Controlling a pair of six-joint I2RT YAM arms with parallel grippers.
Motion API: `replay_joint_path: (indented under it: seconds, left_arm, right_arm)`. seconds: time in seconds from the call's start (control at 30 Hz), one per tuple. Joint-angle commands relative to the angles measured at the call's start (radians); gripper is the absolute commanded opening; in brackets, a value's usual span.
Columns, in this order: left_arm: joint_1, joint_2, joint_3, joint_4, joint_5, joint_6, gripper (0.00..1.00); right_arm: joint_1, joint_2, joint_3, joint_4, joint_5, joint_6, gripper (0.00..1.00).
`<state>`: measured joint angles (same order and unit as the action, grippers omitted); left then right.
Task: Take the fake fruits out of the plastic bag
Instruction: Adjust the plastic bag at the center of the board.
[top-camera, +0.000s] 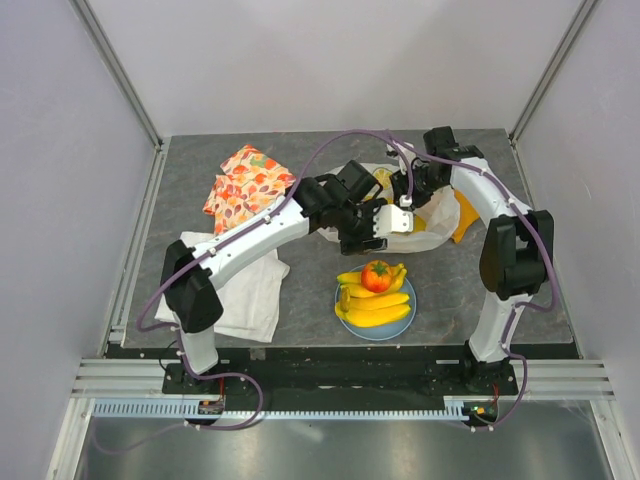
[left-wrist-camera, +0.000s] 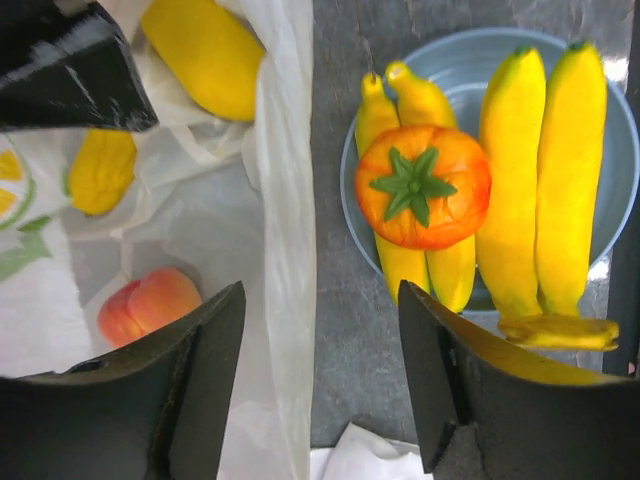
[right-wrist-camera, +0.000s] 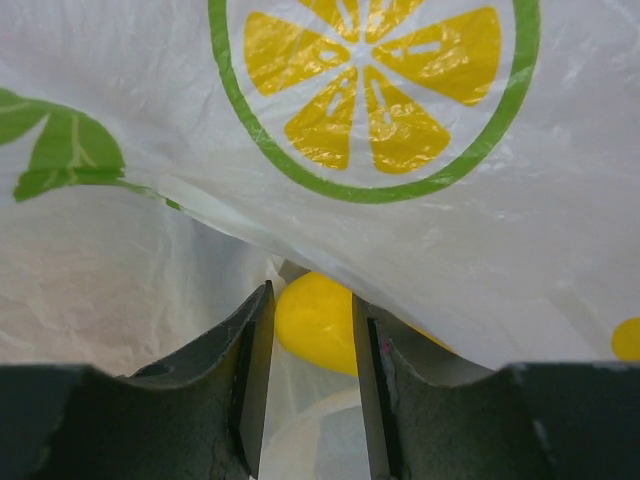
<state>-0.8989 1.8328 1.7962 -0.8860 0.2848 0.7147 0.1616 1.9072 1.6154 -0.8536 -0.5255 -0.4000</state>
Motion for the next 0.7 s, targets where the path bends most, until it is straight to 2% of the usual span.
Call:
replay_joint_path:
  seconds: [0.0, 0.07, 0.17, 0.23, 0.27, 0.37, 0.47, 0.67]
  left_arm:
    - [0.0, -0.018, -0.072, 0.012, -0.073, 0.046, 0.6]
    - [0.008, -0.024, -0.102, 0.01, -0.081, 0.029, 0.54]
    - [0.023, -0.02, -0.097, 0.009, -0.07, -0.011, 0.37]
    - [0.031, -0.014, -0.093, 0.007, -0.065, -0.026, 0.31]
    - [0.037, -0.012, -0.093, 0.005, -0.058, -0.029, 0.24]
    - [0.048, -0.013, -0.098, -0.005, -0.027, -0.032, 0.09]
    - [0.051, -0.017, -0.1, -0.021, -0.004, -0.024, 0.02]
    - [0.052, 0.005, -0.074, -0.062, 0.036, -0.012, 0.02]
  right_arm:
    - [0.007, 0.007, 0.0, -0.021, 0.048, -0.006, 0.43]
    - [0.007, -0.01, -0.032, -0.045, 0.123, -0.046, 0.42]
    - [0.007, -0.106, -0.149, -0.079, 0.166, -0.1, 0.4]
    - [0.007, -0.198, -0.248, -0.108, 0.167, -0.109, 0.4]
    - [0.009, -0.227, -0.28, -0.116, 0.168, -0.108, 0.4]
    - [0.012, -0.313, -0.374, -0.15, 0.194, -0.108, 0.39]
    - [0.01, -0.368, -0.436, -0.13, 0.223, -0.125, 0.4]
    - [0.012, -0.326, -0.358, -0.053, 0.242, -0.099, 0.42]
